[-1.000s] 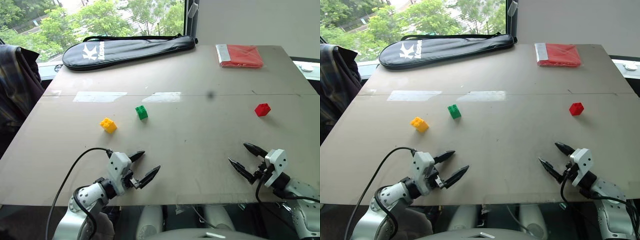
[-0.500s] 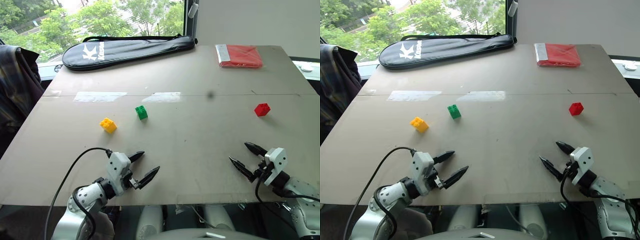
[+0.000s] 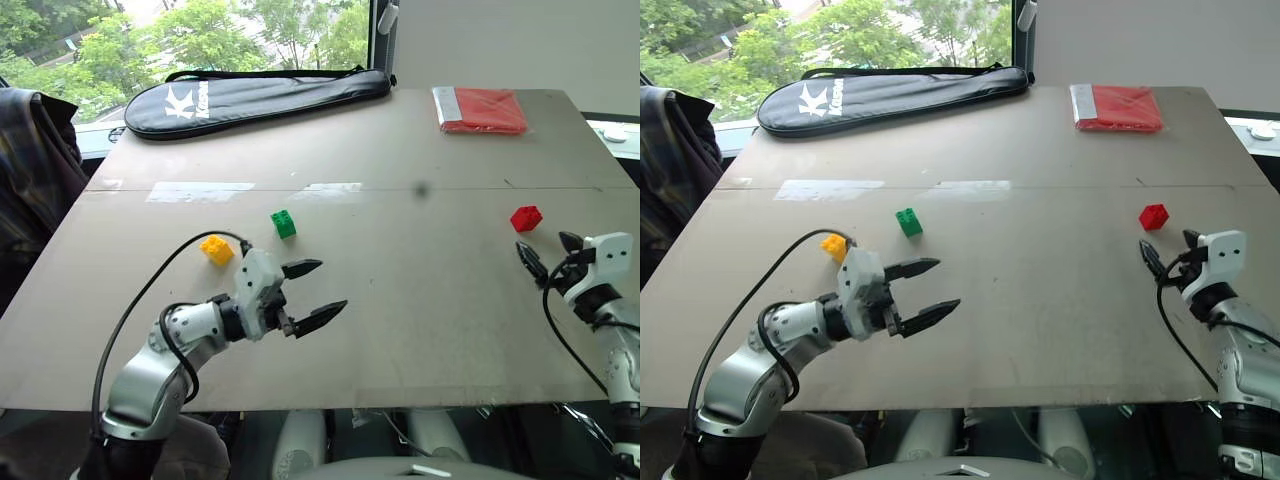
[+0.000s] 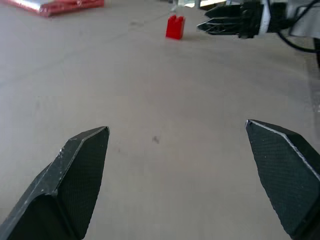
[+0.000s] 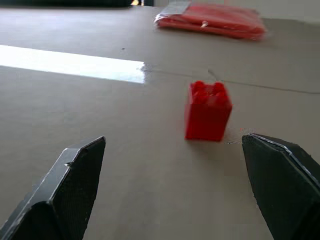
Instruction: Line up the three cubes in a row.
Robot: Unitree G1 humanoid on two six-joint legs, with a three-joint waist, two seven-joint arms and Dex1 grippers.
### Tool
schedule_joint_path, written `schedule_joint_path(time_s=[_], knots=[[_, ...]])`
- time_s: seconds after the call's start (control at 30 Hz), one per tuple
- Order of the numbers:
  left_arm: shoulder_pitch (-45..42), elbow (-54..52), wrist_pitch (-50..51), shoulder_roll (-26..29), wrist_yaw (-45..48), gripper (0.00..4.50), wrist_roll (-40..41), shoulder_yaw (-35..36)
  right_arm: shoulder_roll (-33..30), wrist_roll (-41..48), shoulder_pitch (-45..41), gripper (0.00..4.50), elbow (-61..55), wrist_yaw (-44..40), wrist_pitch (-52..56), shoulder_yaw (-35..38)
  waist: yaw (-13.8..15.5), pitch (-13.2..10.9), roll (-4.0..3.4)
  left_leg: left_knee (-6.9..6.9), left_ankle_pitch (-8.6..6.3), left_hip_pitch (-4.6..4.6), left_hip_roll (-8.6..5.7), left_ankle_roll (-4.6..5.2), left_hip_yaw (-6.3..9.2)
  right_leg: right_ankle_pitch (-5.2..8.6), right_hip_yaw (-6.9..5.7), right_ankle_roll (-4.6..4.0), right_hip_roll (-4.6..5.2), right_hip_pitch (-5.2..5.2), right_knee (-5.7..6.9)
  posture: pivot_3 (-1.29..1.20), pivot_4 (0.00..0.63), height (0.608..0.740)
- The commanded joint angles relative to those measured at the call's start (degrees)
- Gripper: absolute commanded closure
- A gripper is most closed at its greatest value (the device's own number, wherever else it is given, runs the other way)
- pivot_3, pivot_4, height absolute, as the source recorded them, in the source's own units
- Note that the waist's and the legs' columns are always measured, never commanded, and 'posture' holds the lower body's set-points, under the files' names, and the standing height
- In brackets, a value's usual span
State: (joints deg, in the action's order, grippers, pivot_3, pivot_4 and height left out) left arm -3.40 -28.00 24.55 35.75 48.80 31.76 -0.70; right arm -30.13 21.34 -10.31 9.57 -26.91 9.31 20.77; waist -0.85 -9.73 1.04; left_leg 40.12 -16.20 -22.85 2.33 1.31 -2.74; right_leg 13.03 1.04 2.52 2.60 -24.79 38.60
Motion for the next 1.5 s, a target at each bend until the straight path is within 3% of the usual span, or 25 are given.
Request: schedule_joint_path(time_s=[0.03,0.37,0.47,0.63,0.8,1.0,1.2,1.3,1.5], knots=[[-4.2,-3.0,4.3,1.3,0.5,0.03,2.9,-0.5,-0.8,-0.9,-5.3,0.0,4.0,1.9,1.5,0.1,0.0,0.0,0.0,-0.09,0.0,-0.02,0.0,0.0,0.0,0.0,-0.01,0.0,-0.03,-0.02,-0.06,0.0,0.15,0.708],[-11.3,-5.0,9.7,2.2,-0.1,0.03,4.1,-1.0,0.0,-2.8,-14.7,0.0,15.2,0.5,2.9,-3.3,0.1,0.0,0.0,-0.8,0.01,-0.07,0.0,-0.01,0.0,-0.12,-0.05,0.29,-0.06,-0.01,-0.77,0.0,0.15,0.708],[-11.5,-5.2,10.2,2.2,-0.3,0.0,4.1,-0.8,0.1,-3.1,-15.5,0.9,16.7,-0.1,2.1,-3.6,0.1,0.0,0.0,-0.84,0.01,-0.1,-0.01,-0.01,0.01,-0.11,-0.07,0.31,-0.04,-0.01,-0.83,0.0,0.15,0.708],[-11.1,-5.1,9.7,2.6,-0.3,0.0,3.4,-0.8,0.3,-3.9,-15.3,3.16,16.9,-1.5,0.0,-4.3,0.0,0.0,0.0,-0.84,0.01,-0.05,-0.01,-0.01,-0.01,-0.11,-0.05,0.31,-0.05,0.0,-0.77,0.0,0.15,0.708],[-10.3,-4.5,8.6,2.7,0.1,0.0,2.8,-0.9,-0.3,-3.3,-12.0,3.16,11.7,-8.0,-1.2,-6.7,0.0,0.0,-0.01,-0.84,0.01,-0.01,0.0,-0.01,0.02,-0.11,-0.08,0.31,-0.05,0.01,-0.71,0.0,0.15,0.708],[-8.6,-0.9,4.7,4.3,4.8,0.0,0.9,-1.3,-4.1,-0.7,-9.3,3.16,7.1,-33.2,-5.4,-14.9,0.0,0.0,-0.02,-0.83,0.01,0.01,0.0,-0.01,0.02,-0.12,-0.04,0.31,-0.05,0.01,-0.72,0.0,0.15,0.708],[-6.2,2.0,0.3,6.8,12.8,0.0,1.1,-0.8,-6.3,-4.9,-13.7,3.16,20.5,-51.8,-20.1,-21.8,0.0,0.0,-0.01,-0.81,0.01,0.06,0.0,-0.01,0.0,-0.11,-0.11,0.3,-0.05,0.05,-0.72,0.0,0.15,0.708],[-4.7,5.0,-5.2,7.4,18.1,0.0,0.0,-0.5,-6.3,-2.1,-18.2,3.16,29.0,-63.8,-29.2,-24.1,0.1,0.0,0.0,-0.79,0.01,0.08,0.0,-0.01,-0.03,-0.12,-0.08,0.29,-0.04,0.07,-0.72,0.0,0.15,0.708],[-3.6,7.8,-11.2,6.5,22.1,0.0,-1.9,-1.9,-10.2,6.3,-22.7,3.16,37.8,-65.6,-35.2,-36.9,0.1,0.0,-0.01,-0.78,0.02,0.09,0.02,-0.02,-0.02,-0.11,-0.12,0.26,-0.01,0.09,-0.72,0.0,0.15,0.708]])
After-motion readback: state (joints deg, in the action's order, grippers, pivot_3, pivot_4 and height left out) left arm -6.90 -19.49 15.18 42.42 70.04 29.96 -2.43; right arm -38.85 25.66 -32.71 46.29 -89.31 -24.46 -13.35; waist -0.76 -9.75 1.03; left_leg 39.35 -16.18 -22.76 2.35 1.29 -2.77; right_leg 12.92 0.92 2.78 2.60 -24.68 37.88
